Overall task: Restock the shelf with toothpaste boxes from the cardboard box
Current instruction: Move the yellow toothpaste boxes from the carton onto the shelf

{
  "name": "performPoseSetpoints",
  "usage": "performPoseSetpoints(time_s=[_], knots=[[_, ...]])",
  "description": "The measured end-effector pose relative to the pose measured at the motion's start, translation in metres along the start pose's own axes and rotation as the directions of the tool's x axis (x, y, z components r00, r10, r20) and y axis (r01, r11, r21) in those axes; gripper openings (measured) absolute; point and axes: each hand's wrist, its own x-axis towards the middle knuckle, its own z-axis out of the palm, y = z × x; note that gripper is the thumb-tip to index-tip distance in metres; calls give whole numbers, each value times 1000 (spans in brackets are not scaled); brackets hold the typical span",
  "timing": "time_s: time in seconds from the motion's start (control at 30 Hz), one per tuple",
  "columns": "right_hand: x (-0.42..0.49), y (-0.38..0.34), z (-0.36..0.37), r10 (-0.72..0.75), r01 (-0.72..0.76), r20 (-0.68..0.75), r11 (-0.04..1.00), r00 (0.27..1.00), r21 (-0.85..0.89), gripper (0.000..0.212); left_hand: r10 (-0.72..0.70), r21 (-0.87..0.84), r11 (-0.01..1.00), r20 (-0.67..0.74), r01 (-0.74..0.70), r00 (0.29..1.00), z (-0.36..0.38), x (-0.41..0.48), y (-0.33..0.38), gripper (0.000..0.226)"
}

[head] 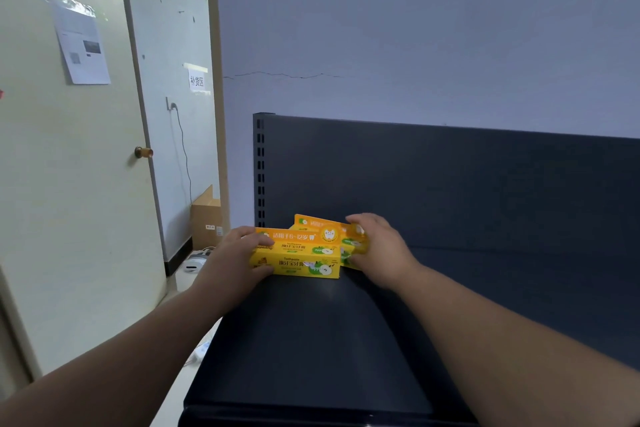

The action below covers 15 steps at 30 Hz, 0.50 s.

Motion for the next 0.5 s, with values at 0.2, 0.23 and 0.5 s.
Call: performPoseSetpoints(time_s=[0.2,0.23,0.5], knots=[[2,-2,3,-43,41,92,999,995,29,71,20,29,999,38,-21,999,4,0,3,47],[1,-1,3,-32,30,80,999,996,34,70,26,38,999,43,-28,999,5,0,4,48],[8,7,3,76,-78,81,996,994,30,66,47,70,996,50,-50,998,7,0,6,48]])
